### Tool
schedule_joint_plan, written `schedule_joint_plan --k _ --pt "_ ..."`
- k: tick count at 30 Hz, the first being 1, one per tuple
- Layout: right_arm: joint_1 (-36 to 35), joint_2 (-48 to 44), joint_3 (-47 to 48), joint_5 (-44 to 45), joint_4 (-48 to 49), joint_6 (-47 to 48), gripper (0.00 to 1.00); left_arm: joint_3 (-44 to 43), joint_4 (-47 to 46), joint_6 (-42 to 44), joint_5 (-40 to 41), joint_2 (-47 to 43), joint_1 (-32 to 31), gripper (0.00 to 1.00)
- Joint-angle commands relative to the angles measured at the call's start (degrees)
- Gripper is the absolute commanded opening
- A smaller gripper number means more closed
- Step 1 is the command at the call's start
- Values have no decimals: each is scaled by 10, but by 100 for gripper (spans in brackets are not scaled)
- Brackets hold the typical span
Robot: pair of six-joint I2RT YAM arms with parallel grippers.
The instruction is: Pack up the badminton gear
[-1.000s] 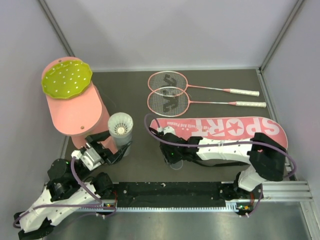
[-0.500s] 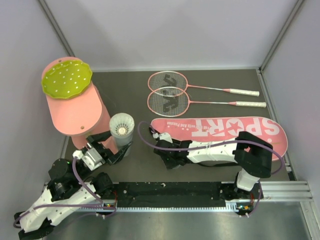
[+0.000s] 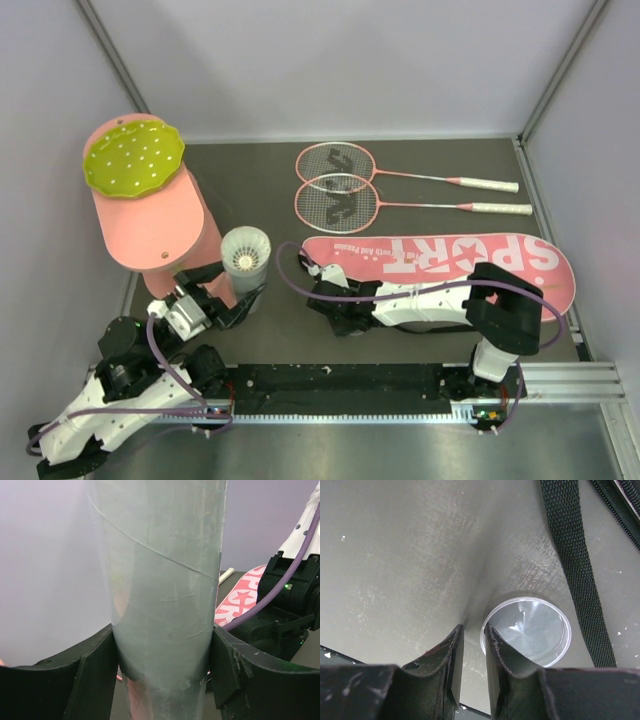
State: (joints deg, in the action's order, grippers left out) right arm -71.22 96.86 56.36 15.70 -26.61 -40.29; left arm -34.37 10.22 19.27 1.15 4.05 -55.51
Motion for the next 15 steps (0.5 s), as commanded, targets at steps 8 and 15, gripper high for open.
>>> schedule_joint_plan --k 8,15 --pt "-6 -21 4 52 -6 -8 0 -2 -40 19 -28 25 2 0" --pt "62 -289 -91 -41 39 20 0 -10 -18 37 -83 80 2 0"
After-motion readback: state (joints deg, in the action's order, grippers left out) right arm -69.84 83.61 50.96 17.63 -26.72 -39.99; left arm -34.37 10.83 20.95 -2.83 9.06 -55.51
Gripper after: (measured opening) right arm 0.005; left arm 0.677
